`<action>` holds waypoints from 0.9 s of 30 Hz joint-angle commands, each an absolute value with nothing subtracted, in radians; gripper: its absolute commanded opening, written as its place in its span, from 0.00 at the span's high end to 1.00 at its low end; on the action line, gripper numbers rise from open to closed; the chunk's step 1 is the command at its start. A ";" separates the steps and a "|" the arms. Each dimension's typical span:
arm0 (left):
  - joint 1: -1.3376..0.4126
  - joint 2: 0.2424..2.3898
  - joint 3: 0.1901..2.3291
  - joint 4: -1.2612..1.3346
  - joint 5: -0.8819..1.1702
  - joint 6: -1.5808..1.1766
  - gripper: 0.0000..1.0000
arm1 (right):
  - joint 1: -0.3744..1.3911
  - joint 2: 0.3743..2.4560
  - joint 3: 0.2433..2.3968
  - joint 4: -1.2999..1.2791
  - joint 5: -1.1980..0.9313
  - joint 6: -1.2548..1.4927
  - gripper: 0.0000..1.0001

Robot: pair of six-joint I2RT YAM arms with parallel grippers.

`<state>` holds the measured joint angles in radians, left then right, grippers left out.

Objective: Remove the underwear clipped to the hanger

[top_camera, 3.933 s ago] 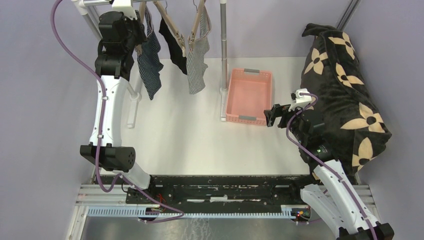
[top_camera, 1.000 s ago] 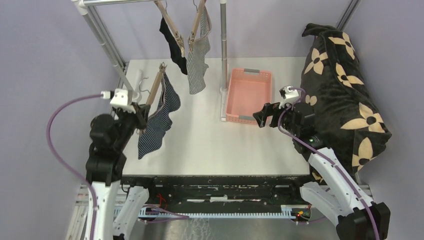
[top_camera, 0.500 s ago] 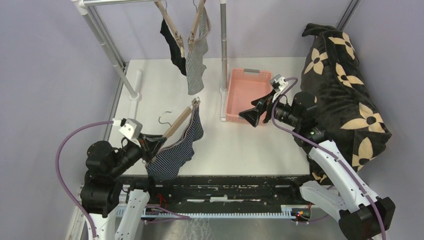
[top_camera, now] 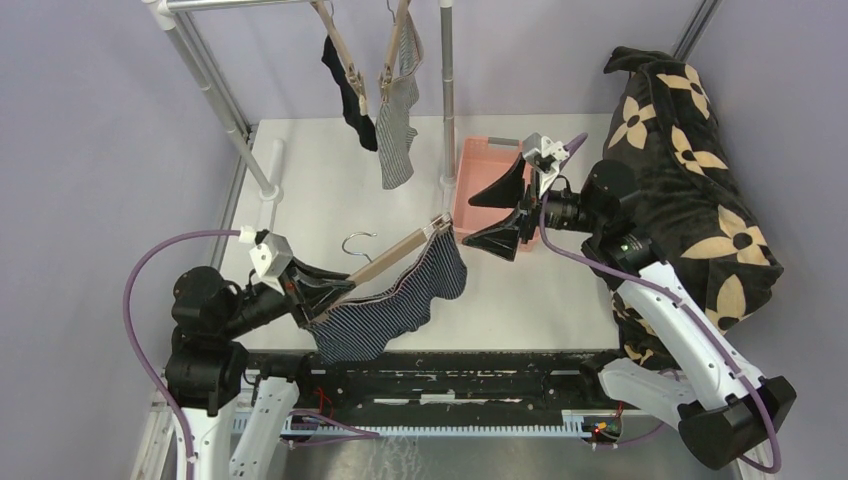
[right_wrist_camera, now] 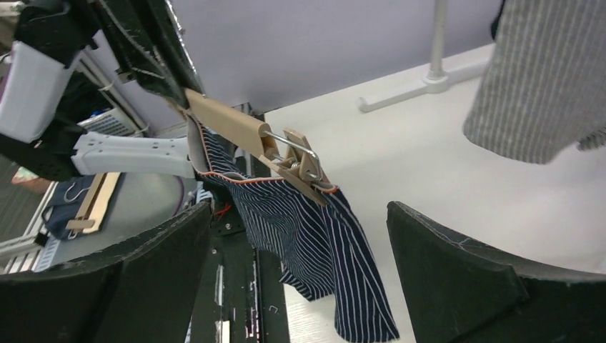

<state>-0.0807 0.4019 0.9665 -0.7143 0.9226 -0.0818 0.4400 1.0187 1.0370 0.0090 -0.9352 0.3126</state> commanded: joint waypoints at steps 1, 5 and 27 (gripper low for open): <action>-0.080 0.415 0.955 -0.456 1.071 -0.216 0.97 | 0.463 1.039 1.109 0.071 -1.071 0.303 0.00; -0.080 0.435 0.916 -0.336 1.114 -0.322 0.97 | 0.482 1.036 1.110 0.073 -1.075 0.289 0.00; -0.079 0.430 0.852 -0.278 1.145 -0.411 0.97 | 0.547 1.140 1.194 0.085 -1.062 0.296 0.08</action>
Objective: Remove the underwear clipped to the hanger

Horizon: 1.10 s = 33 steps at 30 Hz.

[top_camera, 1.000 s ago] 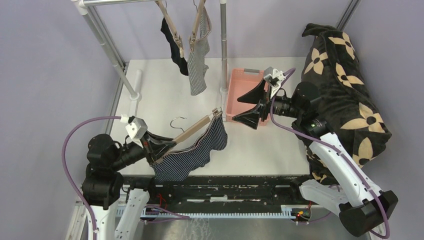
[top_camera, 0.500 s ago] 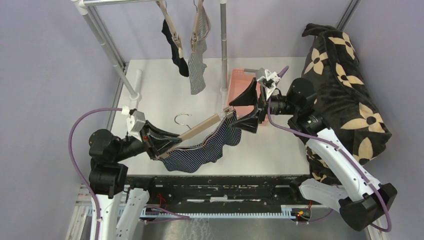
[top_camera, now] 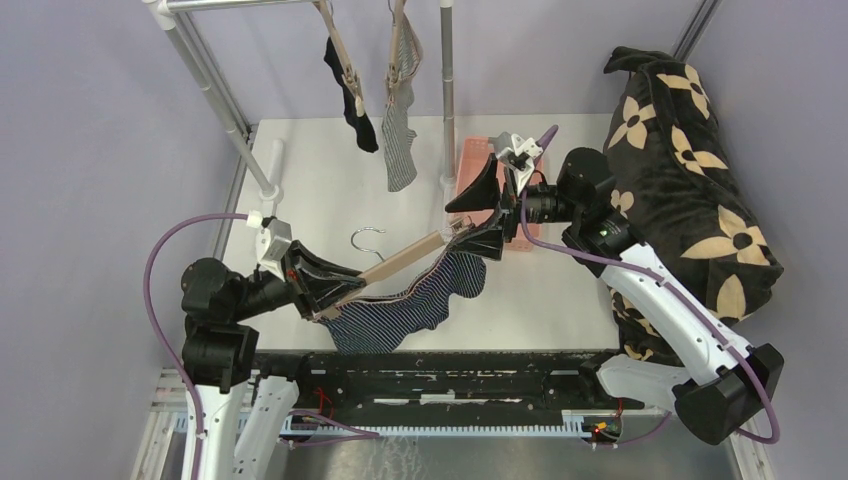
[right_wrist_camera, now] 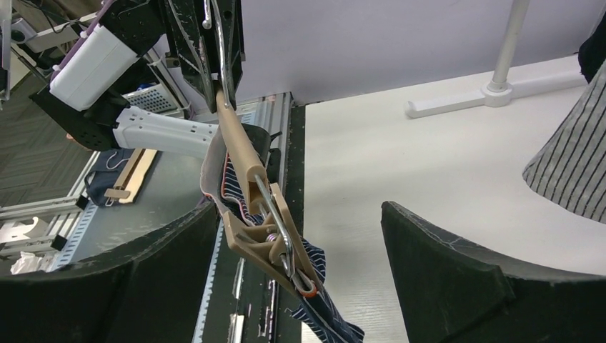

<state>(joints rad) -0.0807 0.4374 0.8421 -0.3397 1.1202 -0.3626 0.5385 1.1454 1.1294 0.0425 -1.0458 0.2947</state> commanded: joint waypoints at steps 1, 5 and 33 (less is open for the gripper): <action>-0.079 0.430 0.853 -0.281 1.144 -0.410 0.97 | 0.550 1.140 1.202 0.080 -1.063 0.293 0.11; -0.080 0.426 0.853 -0.281 1.131 -0.411 0.97 | 0.553 1.149 1.222 0.037 -1.072 0.266 0.37; -0.080 0.410 0.734 0.201 0.911 -0.631 0.97 | 0.561 1.056 1.027 0.222 -0.854 0.325 0.00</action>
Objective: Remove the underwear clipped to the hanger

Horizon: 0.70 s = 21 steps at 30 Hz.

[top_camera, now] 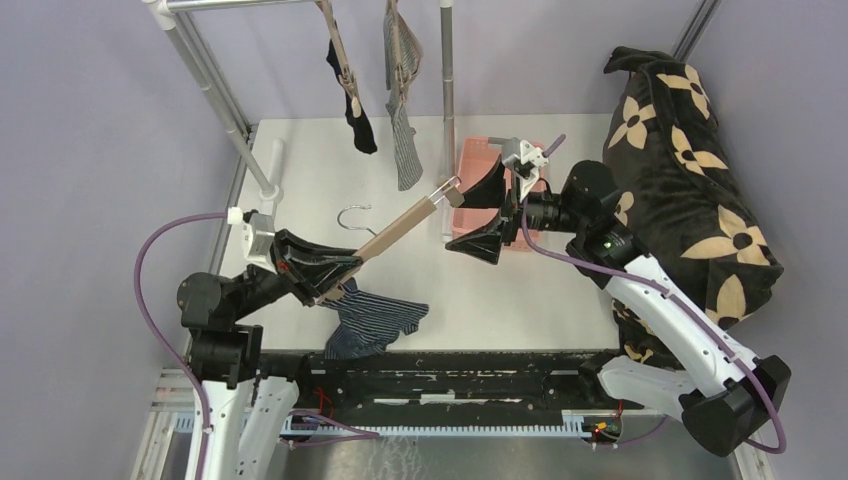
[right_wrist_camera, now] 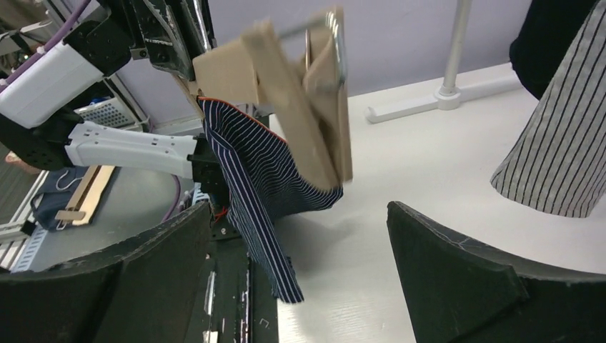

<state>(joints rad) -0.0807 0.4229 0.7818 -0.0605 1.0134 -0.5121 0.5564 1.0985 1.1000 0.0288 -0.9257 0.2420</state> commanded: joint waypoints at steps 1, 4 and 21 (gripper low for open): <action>-0.080 0.412 0.707 0.274 0.894 -0.669 0.97 | 0.560 1.050 0.997 0.287 -0.834 0.359 0.00; -0.080 0.435 0.625 0.494 0.852 -0.798 0.97 | 0.565 1.049 0.928 0.475 -0.769 0.461 0.00; -0.127 0.502 0.526 0.798 0.783 -0.962 0.97 | 0.731 1.251 0.885 0.986 -0.554 0.596 0.01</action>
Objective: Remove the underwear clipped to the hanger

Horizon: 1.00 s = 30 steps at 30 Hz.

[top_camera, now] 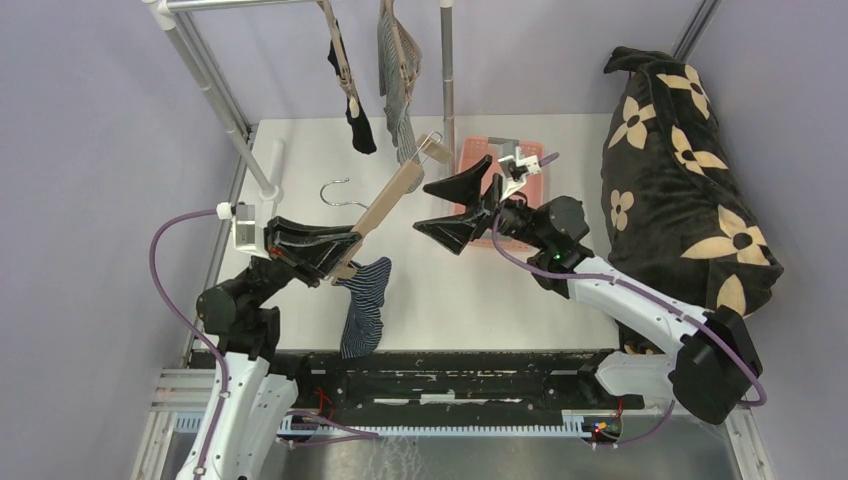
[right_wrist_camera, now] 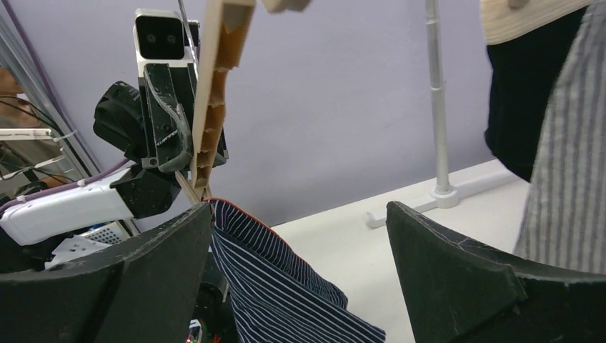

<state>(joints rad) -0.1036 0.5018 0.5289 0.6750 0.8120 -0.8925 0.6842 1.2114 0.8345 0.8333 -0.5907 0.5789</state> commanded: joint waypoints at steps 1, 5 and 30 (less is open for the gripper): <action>-0.133 0.500 0.524 0.797 0.780 -0.964 0.97 | 0.747 1.262 0.894 0.998 -0.551 0.592 0.01; -0.142 0.487 0.509 0.798 0.752 -0.970 0.97 | 0.799 1.303 0.940 1.009 -0.535 0.561 0.01; -0.239 0.550 0.487 0.828 0.697 -0.946 0.97 | 0.861 1.425 1.109 0.999 -0.482 0.492 0.14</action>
<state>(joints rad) -0.2131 0.5499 0.4740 0.7387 0.7296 -0.9310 0.8516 1.4124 1.0542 0.9314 -0.4911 0.4889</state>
